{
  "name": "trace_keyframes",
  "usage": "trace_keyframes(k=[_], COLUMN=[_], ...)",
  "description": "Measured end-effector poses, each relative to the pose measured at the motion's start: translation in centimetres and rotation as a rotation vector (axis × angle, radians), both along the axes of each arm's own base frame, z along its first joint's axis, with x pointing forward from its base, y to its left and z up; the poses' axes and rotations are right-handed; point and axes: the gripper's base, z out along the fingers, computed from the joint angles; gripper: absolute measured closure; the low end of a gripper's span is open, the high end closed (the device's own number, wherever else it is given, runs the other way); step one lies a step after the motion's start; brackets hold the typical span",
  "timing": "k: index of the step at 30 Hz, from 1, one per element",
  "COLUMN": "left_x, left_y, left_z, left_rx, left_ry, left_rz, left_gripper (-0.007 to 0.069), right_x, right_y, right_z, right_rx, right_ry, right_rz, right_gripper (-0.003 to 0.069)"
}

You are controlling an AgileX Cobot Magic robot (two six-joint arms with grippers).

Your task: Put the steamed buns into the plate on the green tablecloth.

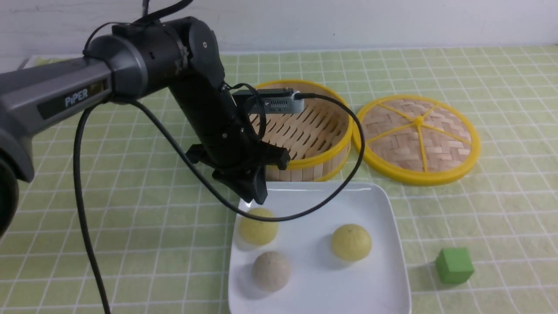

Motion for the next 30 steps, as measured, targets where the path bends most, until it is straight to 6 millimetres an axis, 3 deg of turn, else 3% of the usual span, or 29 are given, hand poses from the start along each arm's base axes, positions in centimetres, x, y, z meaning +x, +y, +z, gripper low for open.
trace_keyframes(k=[1, 4, 14, 19, 22, 27, 30], left_x=[0.0, 0.0, -0.4, -1.8, -3.4, -4.9, -6.9], left_y=[0.0, 0.0, 0.2, 1.3, 2.9, 4.8, 6.7], left_z=[0.0, 0.0, 0.7, 4.8, 8.9, 12.5, 15.6], left_rx=[0.001, 0.002, 0.003, 0.023, 0.057, 0.109, 0.151], left_ry=[-0.001, -0.003, 0.02, -0.078, -0.198, -0.33, -0.44], left_rz=[0.0, 0.001, 0.02, 0.027, 0.066, 0.129, 0.19], left_gripper=[0.0543, 0.0587, 0.0606, 0.0605, 0.0605, 0.0605, 0.0614], right_x=[0.0, 0.0, 0.0, 0.1, 0.2, 0.4, 0.8], right_y=[0.1, 0.1, 0.1, 0.0, -0.5, -1.1, -1.6], right_z=[0.0, 0.0, 0.0, -0.3, -1.7, -4.8, -8.0], right_rx=[0.017, 0.022, 0.026, 0.006, -0.054, -0.093, -0.135], right_ry=[-0.001, -0.005, -0.003, -0.012, -0.057, -0.028, 0.047], right_rz=[0.003, 0.004, 0.005, -0.002, -0.064, -0.183, -0.289], right_gripper=[0.0656, 0.0656, 0.065, 0.0645, 0.0641, 0.0636, 0.0636])
